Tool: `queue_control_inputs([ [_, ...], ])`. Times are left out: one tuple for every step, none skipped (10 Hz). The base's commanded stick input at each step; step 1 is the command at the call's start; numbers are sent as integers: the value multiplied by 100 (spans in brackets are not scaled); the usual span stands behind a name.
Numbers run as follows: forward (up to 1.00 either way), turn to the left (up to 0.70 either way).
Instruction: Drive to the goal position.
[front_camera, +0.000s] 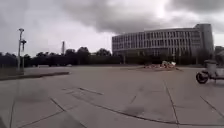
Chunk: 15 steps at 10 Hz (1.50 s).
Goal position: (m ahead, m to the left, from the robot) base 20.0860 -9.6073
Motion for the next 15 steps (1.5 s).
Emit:
queue_control_inputs([
  [85, 0],
  [85, 2],
  [85, 1],
  [85, 0],
  [85, 0],
  [85, 0],
  [85, 0],
  [85, 0],
  [85, -2],
  [85, -3],
  [85, -5],
  [85, -6],
  [85, -6],
  [85, -7],
  [85, 2],
])
